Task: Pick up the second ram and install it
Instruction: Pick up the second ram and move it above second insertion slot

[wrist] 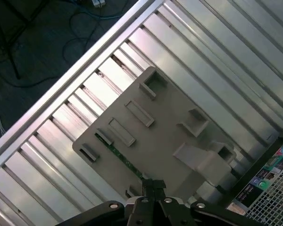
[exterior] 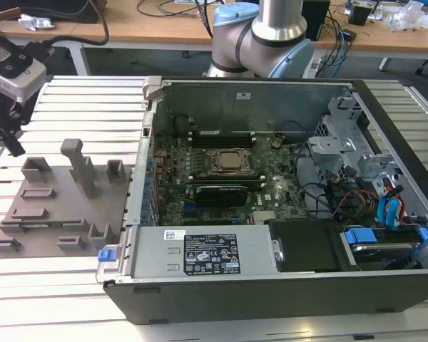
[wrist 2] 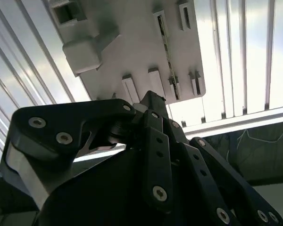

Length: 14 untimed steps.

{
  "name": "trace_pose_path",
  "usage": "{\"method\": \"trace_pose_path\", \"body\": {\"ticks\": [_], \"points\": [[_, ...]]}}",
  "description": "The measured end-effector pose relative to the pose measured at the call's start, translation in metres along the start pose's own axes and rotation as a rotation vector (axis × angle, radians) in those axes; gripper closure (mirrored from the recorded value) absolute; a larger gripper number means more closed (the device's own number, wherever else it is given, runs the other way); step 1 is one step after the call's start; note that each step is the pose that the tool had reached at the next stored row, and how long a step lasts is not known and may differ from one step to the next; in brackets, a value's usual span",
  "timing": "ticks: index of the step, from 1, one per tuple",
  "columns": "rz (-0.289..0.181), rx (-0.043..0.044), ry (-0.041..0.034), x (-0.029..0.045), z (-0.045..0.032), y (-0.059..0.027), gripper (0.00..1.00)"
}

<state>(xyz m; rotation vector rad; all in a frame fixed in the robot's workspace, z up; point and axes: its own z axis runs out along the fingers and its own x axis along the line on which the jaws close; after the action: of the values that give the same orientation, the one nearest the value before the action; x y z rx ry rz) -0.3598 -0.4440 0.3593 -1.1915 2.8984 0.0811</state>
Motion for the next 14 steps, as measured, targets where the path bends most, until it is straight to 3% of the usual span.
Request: {"method": "trace_pose_path", "body": {"ticks": [6, 14], "points": [[-0.129, -0.0034, 0.0059, 0.0000, 0.0000, 0.0000, 0.90], [-0.250, -0.0065, 0.0114, 0.0000, 0.0000, 0.0000, 0.90]]}}
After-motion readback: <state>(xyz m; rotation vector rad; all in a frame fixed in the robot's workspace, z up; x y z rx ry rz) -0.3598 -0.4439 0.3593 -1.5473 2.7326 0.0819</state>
